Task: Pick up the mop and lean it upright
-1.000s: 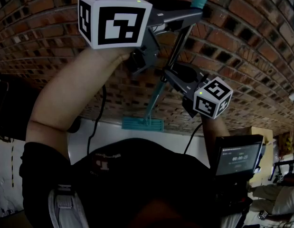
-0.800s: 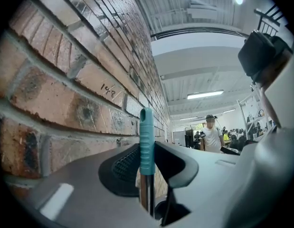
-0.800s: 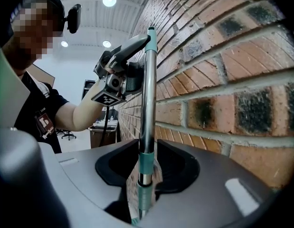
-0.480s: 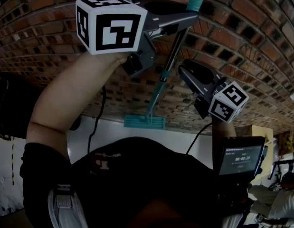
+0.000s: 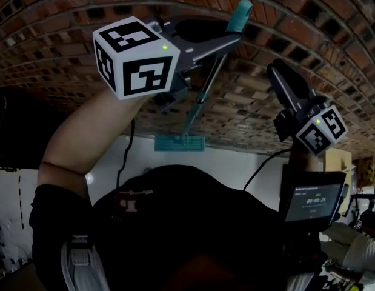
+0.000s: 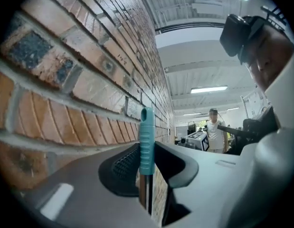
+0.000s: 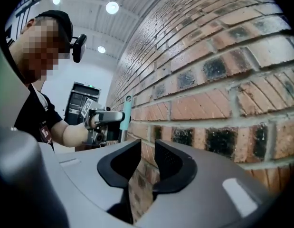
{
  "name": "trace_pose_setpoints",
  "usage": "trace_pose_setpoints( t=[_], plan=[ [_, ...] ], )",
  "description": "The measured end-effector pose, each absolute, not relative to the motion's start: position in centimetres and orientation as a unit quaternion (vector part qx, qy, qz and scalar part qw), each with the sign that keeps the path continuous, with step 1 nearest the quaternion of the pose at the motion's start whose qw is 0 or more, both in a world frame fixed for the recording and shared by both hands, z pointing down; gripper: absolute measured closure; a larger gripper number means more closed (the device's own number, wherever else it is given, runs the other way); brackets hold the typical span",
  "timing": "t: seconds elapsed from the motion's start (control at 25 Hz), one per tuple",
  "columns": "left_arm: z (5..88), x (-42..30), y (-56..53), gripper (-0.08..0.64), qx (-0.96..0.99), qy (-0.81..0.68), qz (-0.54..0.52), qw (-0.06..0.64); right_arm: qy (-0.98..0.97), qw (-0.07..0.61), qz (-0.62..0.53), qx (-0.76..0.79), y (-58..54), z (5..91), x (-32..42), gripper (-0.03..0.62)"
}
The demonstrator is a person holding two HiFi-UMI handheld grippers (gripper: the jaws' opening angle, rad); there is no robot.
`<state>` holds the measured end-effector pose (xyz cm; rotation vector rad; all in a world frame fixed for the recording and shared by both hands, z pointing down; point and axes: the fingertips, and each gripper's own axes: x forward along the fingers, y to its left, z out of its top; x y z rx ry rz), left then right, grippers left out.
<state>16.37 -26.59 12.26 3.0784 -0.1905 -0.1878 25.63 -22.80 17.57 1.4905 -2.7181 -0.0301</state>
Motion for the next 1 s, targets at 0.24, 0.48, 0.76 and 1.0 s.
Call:
trace_pose_setpoints(
  t=[0.24,0.48,0.76,1.0],
  plan=[
    [18.4,16.6,-26.6,0.468,0.996,-0.067,-0.051,0.033,-0.867,0.023,-0.016,0.498,-23.3,19.5,26.7,0.537],
    [25.0,17.2,-26.7,0.468,0.996,-0.070,-0.032,0.044,-0.859,0.023,-0.024,0.510,-23.6,21.5,27.1,0.577],
    [32.5,17.1,-26.8,0.468,0.995,-0.085,-0.018,0.048,-0.862,0.021,-0.020,0.506,-23.5,24.9,27.4,0.577],
    [38.5,17.6,-26.7,0.468,0.995,-0.090,-0.006,0.033,-0.865,0.029,-0.004,0.501,-23.3,31.4,27.9,0.577]
  ],
)
